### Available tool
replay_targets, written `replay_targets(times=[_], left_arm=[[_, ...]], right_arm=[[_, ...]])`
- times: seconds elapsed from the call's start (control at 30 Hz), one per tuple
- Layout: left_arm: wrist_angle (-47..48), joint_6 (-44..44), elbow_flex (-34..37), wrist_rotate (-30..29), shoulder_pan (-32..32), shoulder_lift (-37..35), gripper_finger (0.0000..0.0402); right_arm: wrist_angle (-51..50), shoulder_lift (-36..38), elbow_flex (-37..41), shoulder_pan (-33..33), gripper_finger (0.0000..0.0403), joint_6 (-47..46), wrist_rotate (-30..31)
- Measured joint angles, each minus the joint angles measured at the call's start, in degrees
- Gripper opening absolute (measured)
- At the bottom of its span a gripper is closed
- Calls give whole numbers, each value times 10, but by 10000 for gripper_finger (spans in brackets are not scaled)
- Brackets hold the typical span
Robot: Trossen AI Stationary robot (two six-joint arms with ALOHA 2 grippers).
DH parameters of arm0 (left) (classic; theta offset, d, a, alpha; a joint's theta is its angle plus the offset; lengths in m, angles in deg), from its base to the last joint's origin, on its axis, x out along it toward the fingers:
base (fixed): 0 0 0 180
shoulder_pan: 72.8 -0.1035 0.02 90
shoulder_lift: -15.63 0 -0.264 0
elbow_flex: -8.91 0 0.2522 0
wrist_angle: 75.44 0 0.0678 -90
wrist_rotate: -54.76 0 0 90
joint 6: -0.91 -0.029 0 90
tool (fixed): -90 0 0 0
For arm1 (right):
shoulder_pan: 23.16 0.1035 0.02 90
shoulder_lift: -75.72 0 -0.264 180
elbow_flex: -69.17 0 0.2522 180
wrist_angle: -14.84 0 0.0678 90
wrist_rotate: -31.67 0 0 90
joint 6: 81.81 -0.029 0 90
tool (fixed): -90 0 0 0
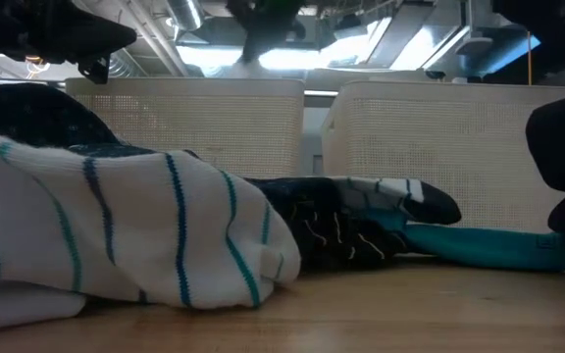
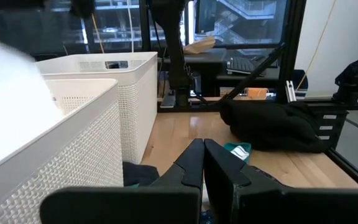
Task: Sort clothes
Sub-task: Put the white sock into the left white bin, then put the white stripe sock into the left white bin
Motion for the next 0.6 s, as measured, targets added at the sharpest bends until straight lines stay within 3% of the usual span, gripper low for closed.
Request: replay_targets(times=[0.17, 0.43, 0.6], left_arm=[[1, -7, 0, 0, 0, 0, 1], [0, -6, 0, 0, 0, 0, 1], [-4, -24, 0, 0, 0, 0, 1]], right_arm=[[-3, -25, 0, 0, 48, -1, -7], [-7, -30, 0, 2, 180, -25, -31], [-29, -6, 0, 17, 227, -23, -41]])
